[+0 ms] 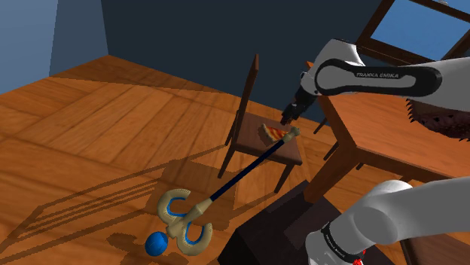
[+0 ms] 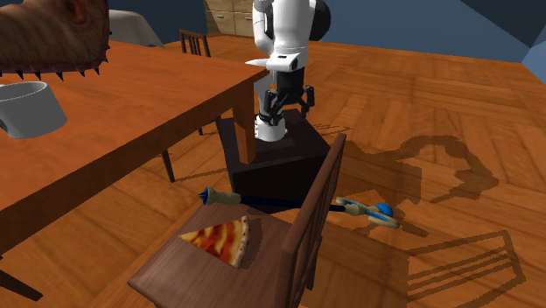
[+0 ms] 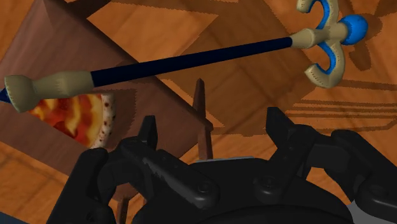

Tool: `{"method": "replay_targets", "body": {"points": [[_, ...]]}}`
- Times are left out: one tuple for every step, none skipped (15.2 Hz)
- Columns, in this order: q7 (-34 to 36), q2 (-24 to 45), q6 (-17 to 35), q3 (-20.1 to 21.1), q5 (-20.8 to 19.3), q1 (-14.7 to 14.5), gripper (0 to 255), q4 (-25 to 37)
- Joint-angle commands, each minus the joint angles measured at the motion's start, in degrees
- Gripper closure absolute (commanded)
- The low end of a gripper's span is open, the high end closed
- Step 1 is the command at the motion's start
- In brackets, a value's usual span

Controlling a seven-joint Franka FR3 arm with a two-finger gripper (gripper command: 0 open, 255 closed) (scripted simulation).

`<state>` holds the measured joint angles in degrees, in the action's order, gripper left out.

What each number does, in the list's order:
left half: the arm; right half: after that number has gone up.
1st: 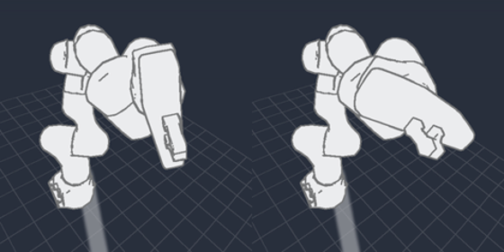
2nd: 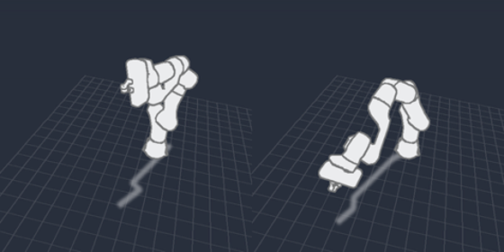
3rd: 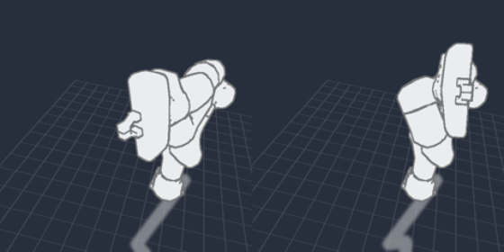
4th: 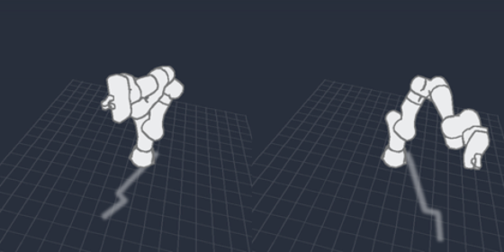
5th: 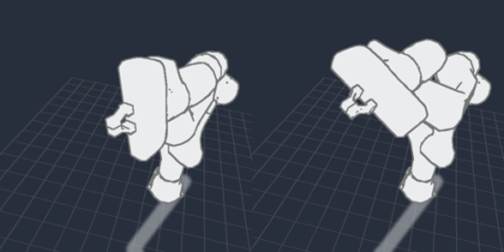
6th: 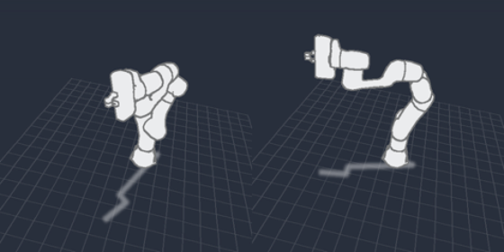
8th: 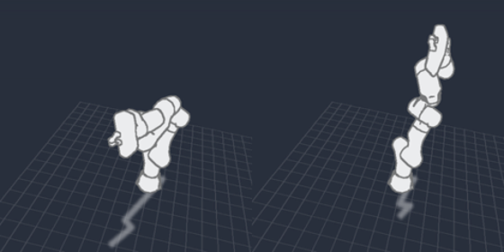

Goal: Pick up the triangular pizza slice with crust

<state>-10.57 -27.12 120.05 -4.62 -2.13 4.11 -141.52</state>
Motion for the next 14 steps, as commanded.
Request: {"method": "replay_targets", "body": {"points": [[0.3, 3.8, 3.8, -0.4, -0.6, 0.6, 0, 0.1], [0.3, 5.8, 5.4, -0.7, -0.9, 0.9, 0, 0.5], [0.3, 7.8, 7.0, -1.0, -1.2, 1.2, 0, 0.9], [0.3, 9.8, 8.5, -1.3, -1.4, 1.5, 0, 1.5], [0.4, 11.9, 10.0, -1.6, -1.7, 1.8, 0, 2.1], [0.4, 13.9, 11.4, -1.9, -1.9, 2.1, 0, 2.8], [0.4, 16.0, 12.8, -2.2, -2.0, 2.4, 0, 3.5], [0.4, 18.1, 14.1, -2.5, -2.2, 2.7, 0, 4.3], [0.5, 20.2, 15.4, -2.8, -2.3, 2.9, 0, 5.2], [0.5, 22.4, 16.6, -3.1, -2.4, 3.2, 0, 6.1], [0.5, 24.5, 17.8, -3.4, -2.5, 3.5, 0, 7.2], [0.4, 26.6, 18.8, -3.7, -2.5, 3.8, 0, 8.2], [0.4, 28.7, 19.9, -4.0, -2.5, 4.0, 0, 9.4], [0.4, 30.8, 20.8, -4.2, -2.5, 4.3, 0, 10.6]]}}
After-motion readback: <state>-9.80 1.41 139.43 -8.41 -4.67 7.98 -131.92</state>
